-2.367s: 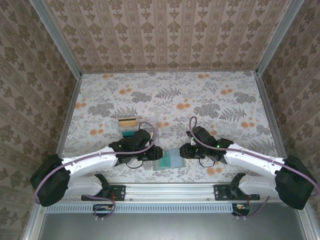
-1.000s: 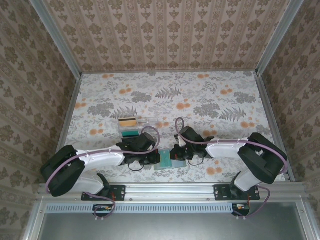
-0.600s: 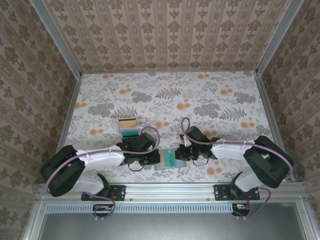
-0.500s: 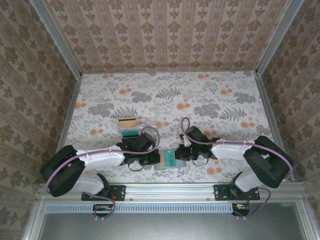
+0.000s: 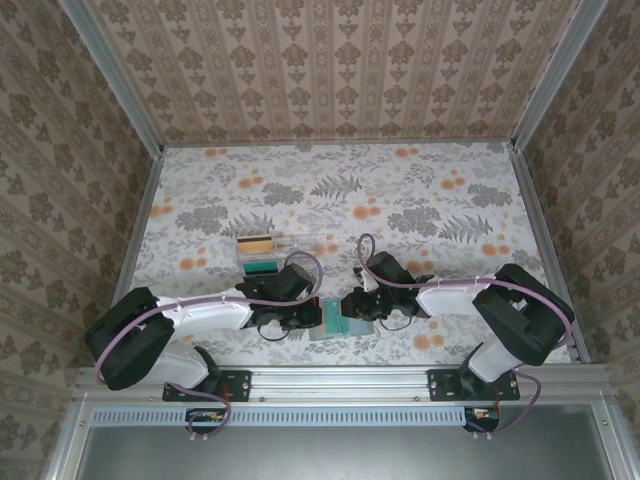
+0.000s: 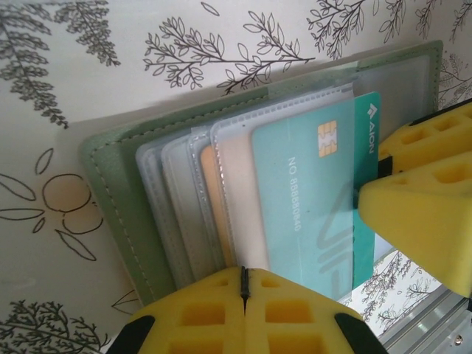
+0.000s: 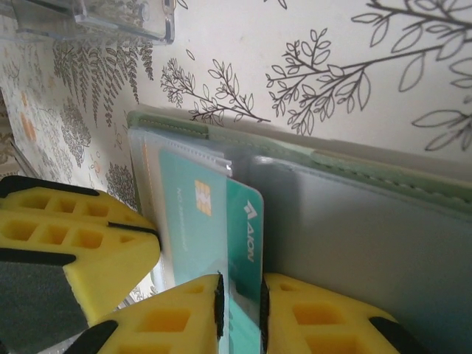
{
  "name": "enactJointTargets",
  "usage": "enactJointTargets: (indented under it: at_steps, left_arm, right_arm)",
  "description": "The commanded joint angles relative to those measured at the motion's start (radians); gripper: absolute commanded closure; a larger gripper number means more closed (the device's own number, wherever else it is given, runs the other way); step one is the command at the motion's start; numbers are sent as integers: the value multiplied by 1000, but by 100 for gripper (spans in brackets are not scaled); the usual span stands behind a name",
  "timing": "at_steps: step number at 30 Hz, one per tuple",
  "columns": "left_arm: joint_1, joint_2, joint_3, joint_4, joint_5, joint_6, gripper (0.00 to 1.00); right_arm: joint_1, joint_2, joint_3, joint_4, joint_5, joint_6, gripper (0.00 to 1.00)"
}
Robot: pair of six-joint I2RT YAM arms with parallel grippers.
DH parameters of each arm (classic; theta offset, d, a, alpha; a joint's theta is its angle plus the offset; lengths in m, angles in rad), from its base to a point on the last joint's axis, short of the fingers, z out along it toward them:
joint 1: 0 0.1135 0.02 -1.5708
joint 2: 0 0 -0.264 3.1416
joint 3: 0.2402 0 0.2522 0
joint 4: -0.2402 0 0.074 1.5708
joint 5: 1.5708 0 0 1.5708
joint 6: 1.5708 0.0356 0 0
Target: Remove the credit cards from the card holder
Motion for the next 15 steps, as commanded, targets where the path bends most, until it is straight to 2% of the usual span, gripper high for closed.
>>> enactJointTargets:
  at_steps: [1,4,15]
  left_arm:
    - [1,34,-6,-77,-7,7,100]
    - [2,34,-5,-82,-8,9,100]
    - [34,13,-15,-112,0,33,100]
  right_arm:
    - [-3,20,0,34,-30,16,84]
    - [-8,7,-2,-15,0,0,96]
    - [-147,-136,-73,-179,-32,-115,96]
